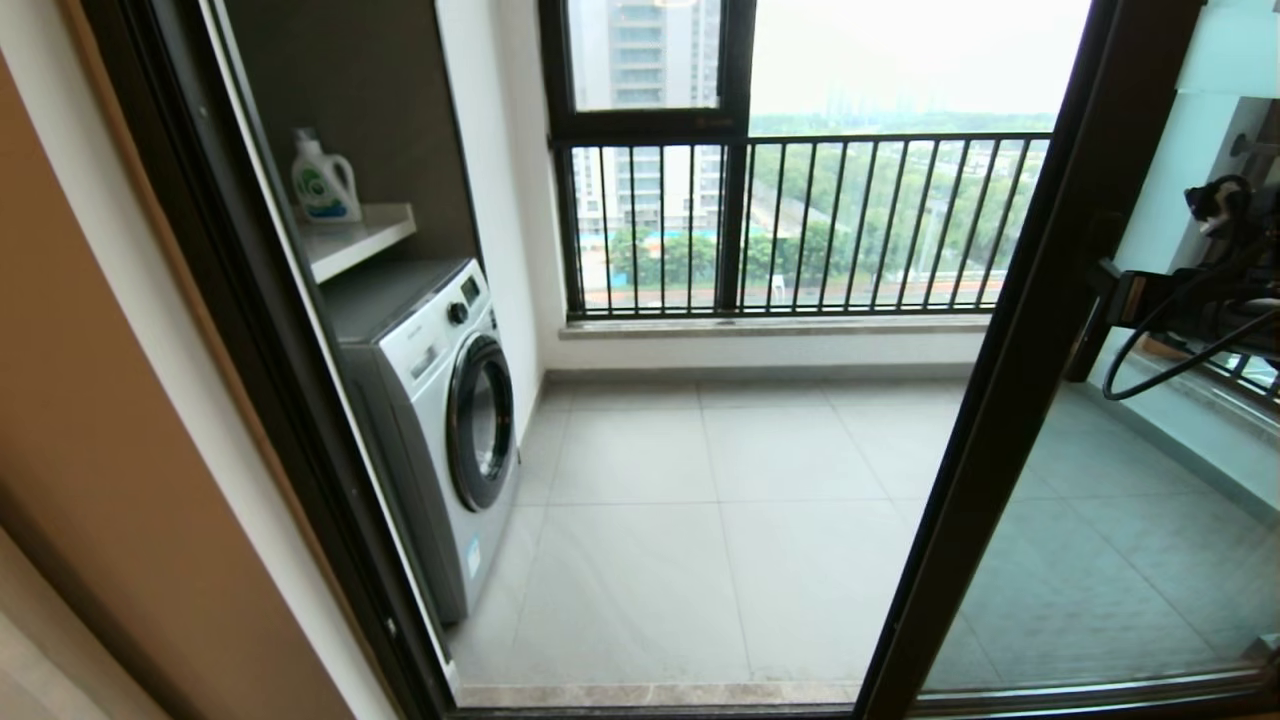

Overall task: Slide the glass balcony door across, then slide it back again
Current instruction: Close the slid door

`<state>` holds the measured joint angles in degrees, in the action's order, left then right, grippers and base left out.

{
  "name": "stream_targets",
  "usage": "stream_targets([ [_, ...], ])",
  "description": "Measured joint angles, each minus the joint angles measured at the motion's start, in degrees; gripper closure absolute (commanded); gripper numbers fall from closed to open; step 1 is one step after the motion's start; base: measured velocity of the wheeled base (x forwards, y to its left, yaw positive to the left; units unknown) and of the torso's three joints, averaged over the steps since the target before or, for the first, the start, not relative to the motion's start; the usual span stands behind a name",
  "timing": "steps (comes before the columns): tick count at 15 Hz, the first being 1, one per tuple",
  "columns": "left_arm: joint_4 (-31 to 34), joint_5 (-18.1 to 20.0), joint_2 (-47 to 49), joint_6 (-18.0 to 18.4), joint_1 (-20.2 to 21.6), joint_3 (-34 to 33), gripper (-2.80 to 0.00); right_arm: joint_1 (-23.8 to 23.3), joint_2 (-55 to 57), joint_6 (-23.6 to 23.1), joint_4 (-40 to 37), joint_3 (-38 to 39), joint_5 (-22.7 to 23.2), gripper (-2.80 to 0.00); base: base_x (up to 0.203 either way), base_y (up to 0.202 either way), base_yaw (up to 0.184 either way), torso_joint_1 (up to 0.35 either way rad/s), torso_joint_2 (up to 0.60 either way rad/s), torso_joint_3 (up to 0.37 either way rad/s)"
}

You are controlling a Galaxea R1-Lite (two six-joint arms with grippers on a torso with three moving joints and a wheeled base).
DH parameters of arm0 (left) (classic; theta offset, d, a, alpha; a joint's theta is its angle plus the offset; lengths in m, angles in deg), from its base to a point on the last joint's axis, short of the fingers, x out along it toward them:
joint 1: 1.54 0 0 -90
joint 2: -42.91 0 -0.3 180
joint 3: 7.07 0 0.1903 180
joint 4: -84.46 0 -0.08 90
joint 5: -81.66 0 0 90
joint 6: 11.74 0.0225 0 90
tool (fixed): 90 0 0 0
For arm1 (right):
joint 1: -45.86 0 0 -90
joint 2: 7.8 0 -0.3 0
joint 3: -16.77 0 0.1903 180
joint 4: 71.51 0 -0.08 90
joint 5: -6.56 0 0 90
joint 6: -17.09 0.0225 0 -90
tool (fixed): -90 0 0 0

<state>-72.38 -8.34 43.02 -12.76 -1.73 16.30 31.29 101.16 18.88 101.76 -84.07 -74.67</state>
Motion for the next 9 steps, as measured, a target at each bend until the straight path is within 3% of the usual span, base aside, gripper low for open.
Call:
stream_targets([
  [9, 0.0, 0.0, 0.0, -0.01, 0.0, 0.0, 0.0, 4.52, -0.26, 0.05, 0.25, 2.63, 0.66, 0.0, 0.0, 0.0, 0.0, 0.0, 0.0, 0.0],
])
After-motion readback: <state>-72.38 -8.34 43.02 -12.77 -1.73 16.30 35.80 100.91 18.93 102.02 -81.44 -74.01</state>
